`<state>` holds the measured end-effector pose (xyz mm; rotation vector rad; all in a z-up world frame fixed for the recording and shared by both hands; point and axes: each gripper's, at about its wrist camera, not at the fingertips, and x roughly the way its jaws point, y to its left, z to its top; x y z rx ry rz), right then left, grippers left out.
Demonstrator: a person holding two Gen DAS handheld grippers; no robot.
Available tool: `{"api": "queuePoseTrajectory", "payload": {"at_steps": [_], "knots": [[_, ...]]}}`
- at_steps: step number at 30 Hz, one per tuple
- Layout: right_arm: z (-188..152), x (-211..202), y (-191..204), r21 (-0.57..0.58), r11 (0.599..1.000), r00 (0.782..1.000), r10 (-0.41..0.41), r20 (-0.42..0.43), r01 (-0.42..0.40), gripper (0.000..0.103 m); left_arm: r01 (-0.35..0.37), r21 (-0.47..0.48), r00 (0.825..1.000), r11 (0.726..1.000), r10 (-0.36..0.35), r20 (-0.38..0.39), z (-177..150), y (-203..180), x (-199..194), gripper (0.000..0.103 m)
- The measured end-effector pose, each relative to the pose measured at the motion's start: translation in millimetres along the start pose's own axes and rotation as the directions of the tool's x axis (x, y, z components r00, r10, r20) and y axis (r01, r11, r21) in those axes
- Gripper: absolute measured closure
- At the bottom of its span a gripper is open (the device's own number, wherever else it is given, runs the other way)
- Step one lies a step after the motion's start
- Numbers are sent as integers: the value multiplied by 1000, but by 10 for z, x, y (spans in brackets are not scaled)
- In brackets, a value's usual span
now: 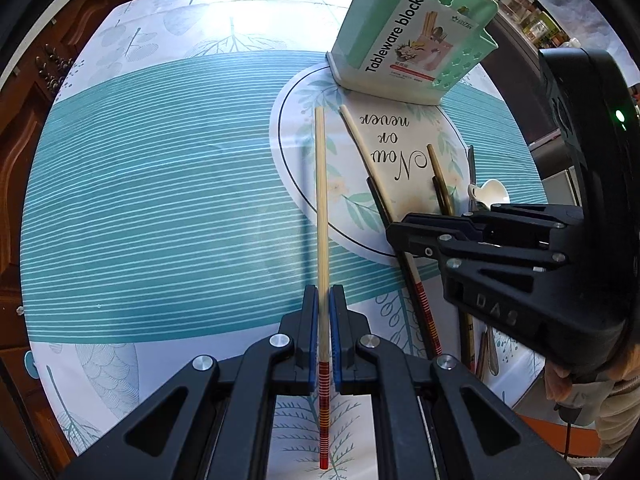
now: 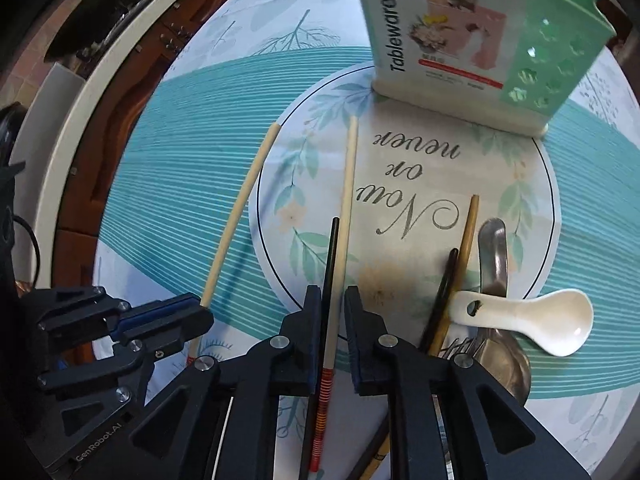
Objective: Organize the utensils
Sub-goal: 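Grasp a red-striped wooden chopstick with the left tool while the right tool grasps another chopstick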
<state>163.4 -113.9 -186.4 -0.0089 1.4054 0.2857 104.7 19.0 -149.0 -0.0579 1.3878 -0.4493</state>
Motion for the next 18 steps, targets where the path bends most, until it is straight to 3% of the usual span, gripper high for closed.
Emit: {"api": "queuePoseTrajectory", "payload": {"at_steps": [2,5,18], "knots": [[-14,13,124,-62,997,999,-51,10,52,93,-1,-7,1000,1000,1,-2,-1,-7,27,100],[-38,-27,187,-87,996,999,-32,23,34,103,-2,-10,1000,1000,2,4,-12,-5,3,100],[-367,-272,-66,-41,997,996,65,65,-62,103,32,-19,999,999,-31,43,75,-121,-162,100]]}}
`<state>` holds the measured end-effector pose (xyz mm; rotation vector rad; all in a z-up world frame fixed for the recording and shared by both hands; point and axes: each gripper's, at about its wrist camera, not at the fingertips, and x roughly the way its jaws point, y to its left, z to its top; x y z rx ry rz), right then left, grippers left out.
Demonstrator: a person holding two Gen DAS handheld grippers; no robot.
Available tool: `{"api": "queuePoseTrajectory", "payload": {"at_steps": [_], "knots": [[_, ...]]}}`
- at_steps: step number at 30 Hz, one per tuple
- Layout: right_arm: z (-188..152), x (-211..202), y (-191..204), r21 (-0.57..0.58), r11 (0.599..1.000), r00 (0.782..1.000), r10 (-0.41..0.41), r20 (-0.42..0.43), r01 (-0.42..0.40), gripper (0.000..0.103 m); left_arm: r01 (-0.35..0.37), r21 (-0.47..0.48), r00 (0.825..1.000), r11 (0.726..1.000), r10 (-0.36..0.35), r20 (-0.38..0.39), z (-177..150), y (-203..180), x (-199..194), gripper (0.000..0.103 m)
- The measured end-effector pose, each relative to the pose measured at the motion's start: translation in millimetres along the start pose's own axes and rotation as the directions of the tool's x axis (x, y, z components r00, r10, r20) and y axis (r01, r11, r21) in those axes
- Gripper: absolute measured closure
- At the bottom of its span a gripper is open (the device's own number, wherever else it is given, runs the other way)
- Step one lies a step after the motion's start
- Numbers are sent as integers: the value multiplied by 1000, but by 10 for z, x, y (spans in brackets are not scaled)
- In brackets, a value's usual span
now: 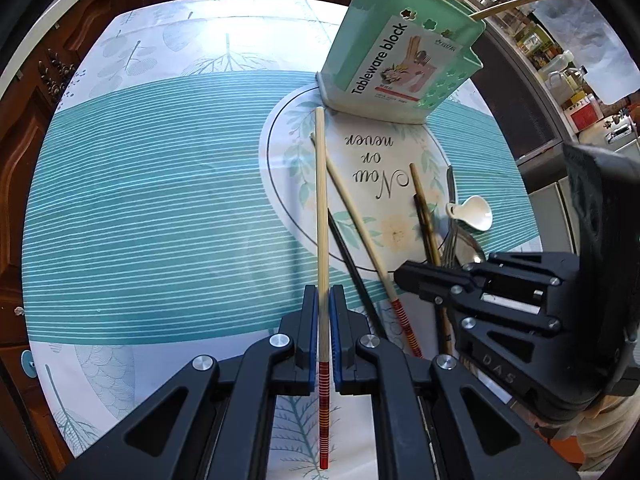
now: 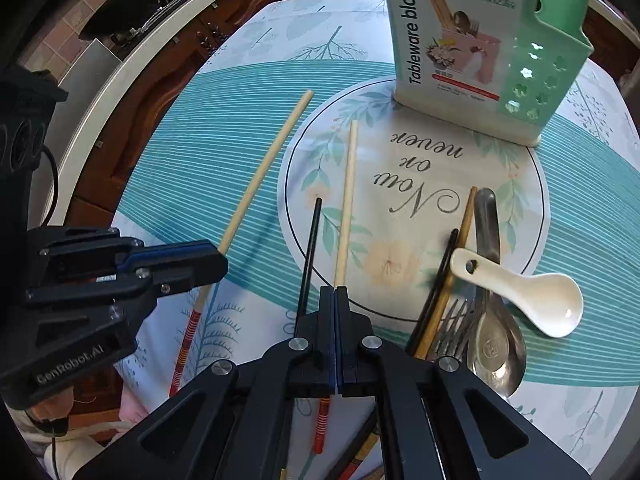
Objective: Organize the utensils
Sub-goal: 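Grasp a red-striped wooden chopstick with the left tool while the right tool grasps another chopstick, then lift both chopsticks and drop them into the green holder with both tools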
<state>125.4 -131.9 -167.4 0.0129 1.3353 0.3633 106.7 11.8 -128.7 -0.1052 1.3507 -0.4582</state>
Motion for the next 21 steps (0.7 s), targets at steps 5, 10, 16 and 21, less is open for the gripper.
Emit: {"api": "queuePoseTrajectory", "payload": {"at_steps": [5,10,16,21], "knots": [[-5,42,-50,36,999,999,19,-29,-18,97,23,-20,999,1000,-22,43,70,-33,-132,100],[117,185,67,-13,998,996,-63,-58,62,94,28,-44,997,999,-24,80,124,33,-288,100],[129,304,353,-133,974,979,-193,-68,183,88,30,-99,995,995,-20,97,126,232,-376,100],[55,332,524,-240,944,966,-251,-65,229,98,19,-118,995,993,-7,102,149,282,-380,100]]}}
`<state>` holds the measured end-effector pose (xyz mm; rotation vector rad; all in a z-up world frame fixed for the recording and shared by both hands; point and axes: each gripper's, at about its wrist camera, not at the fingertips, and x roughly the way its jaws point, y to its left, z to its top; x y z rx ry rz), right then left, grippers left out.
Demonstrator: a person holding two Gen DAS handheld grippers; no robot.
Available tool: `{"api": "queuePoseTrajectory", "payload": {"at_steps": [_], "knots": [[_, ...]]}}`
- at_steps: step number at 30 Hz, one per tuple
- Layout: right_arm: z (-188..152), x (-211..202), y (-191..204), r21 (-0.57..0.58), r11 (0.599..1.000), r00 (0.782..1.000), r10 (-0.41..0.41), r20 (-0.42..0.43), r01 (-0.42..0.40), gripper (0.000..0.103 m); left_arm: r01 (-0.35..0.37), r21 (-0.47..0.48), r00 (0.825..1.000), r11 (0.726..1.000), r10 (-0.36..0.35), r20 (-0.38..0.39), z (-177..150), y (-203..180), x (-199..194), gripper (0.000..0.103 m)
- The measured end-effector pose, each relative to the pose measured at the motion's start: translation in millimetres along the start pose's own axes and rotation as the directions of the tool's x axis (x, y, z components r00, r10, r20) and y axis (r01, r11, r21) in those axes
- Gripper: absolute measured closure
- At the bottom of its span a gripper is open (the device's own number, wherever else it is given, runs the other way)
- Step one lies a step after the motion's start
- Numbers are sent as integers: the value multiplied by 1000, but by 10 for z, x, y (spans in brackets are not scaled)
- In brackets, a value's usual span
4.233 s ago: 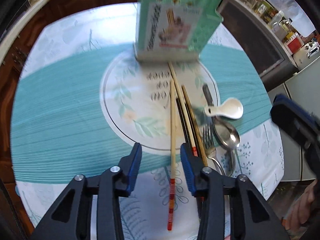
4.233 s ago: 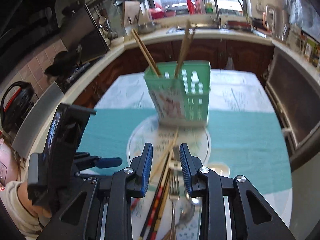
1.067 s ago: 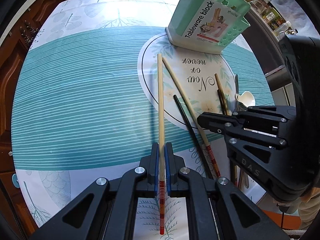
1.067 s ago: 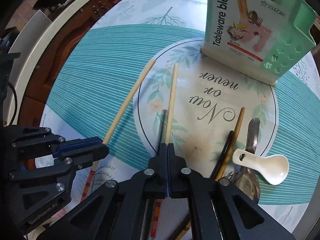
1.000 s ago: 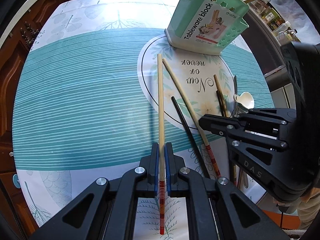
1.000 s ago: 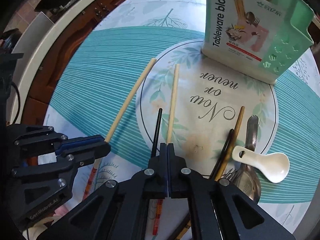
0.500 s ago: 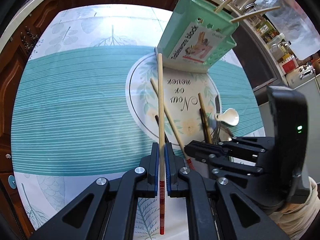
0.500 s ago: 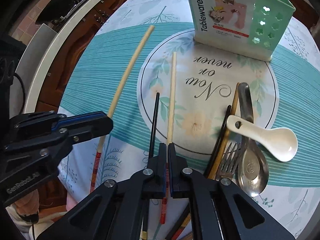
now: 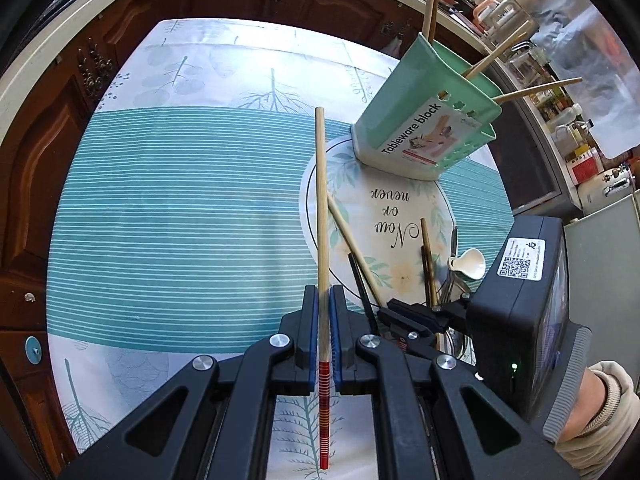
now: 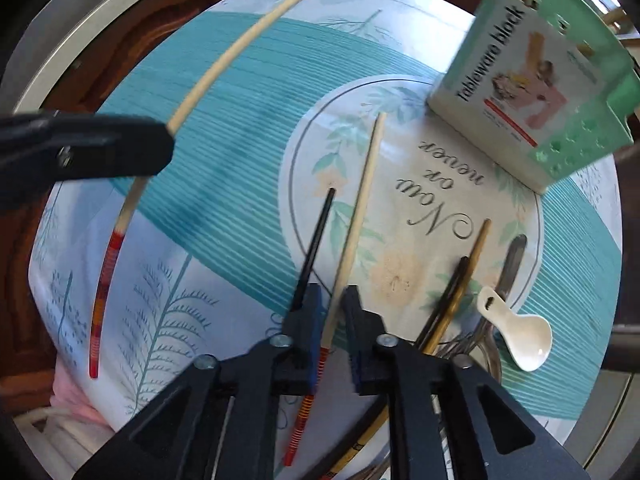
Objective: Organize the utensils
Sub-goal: 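Lift both chopsticks and drop them into the green holder with both tools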
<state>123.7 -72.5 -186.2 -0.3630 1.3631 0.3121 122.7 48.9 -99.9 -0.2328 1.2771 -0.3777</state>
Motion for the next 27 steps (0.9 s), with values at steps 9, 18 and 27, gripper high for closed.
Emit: {"api": "queuePoseTrajectory", "payload": {"at_steps": [9,18,27], "knots": [[-389,-600,-653,168,928,915,275,295,-333,99,-11,74,989,997,0,145,98,-326,-392,100],[-356,-1836,-1306,180,906,683,147,715,-383,99,-5,146,895,989,-61,442,615,-987,-1116,100],[28,-2320,-1694,225,921,408,-82,909,-317,99,-32,139,732,990,-72,678,1215,-1372,-1281,100]]}}
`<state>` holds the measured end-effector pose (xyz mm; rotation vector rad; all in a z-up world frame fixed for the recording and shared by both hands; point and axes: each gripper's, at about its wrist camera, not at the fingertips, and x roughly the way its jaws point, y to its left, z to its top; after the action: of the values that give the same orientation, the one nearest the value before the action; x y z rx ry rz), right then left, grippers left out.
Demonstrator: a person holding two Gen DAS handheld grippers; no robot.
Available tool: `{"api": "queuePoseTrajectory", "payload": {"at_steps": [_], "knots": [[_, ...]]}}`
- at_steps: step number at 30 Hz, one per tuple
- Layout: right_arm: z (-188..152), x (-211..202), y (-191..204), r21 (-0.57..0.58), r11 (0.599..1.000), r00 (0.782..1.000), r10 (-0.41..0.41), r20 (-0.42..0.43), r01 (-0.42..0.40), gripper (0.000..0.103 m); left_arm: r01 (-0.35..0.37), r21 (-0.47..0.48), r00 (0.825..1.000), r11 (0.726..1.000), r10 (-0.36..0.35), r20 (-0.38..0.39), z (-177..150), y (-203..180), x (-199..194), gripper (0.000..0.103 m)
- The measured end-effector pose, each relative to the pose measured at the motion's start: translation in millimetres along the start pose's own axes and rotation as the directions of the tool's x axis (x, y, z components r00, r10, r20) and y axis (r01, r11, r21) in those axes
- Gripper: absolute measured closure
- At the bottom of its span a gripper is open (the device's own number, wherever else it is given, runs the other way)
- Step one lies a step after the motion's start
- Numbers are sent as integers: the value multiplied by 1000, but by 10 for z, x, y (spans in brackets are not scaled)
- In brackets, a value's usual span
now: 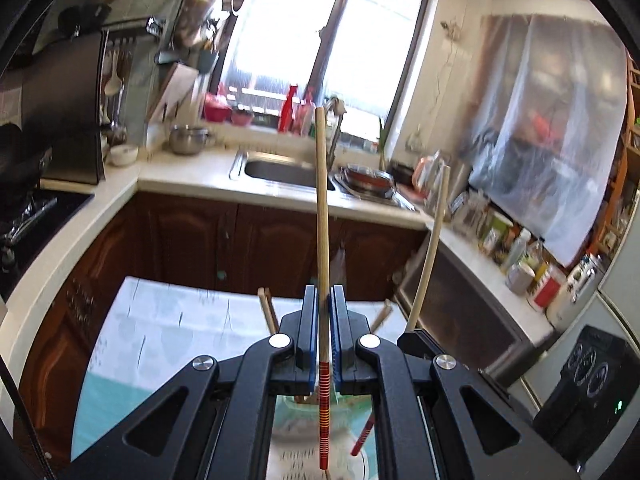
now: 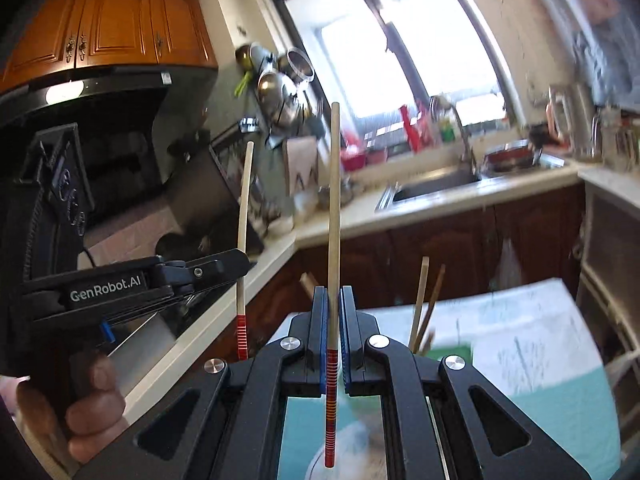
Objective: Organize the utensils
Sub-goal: 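Lift both chopsticks and drop them into the green holder with both tools, then move both tools back down to the utensil pile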
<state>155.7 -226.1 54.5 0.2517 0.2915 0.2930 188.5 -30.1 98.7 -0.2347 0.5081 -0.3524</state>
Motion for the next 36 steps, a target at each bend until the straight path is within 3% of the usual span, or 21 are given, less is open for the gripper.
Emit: {"api": "queuePoseTrajectory", "payload": {"at_steps": [3,5,9,16,22,25,26,32,34,36], "knots": [[21,188,16,-52,998,995,-33,91,38,99,-16,-22,998,1000,18,68,5,30,151,100],[-72,520,30,-108,992,989,-58,134,73,99,-40,-29,995,999,42,89,-4,62,288,100],[-296,1069,186,-192,974,984,-88,156,118,98,-55,-28,991,998,58,122,-117,108,555,100],[-498,1461,161,-241,961,976,-89,198,136,97,-12,-38,989,999,18,150,-399,238,827,99],[-677,1312,161,-321,942,987,-54,153,101,90,-16,-50,991,999,22,134,-512,349,805,91],[-712,1224,208,-330,939,989,-57,134,98,81,-27,-26,992,999,30,125,-522,321,749,89],[-717,1195,225,-326,940,990,-59,127,97,78,-33,-23,992,999,35,121,-525,314,731,84],[-704,893,297,-303,950,994,-51,96,78,77,-7,-45,998,999,10,68,-535,329,570,82],[-676,771,309,-292,954,996,-48,70,66,77,-8,-53,999,999,10,33,-551,337,498,77],[-649,596,329,-281,958,998,-42,40,52,77,-17,-56,1000,998,16,-16,-583,350,421,60]]}}
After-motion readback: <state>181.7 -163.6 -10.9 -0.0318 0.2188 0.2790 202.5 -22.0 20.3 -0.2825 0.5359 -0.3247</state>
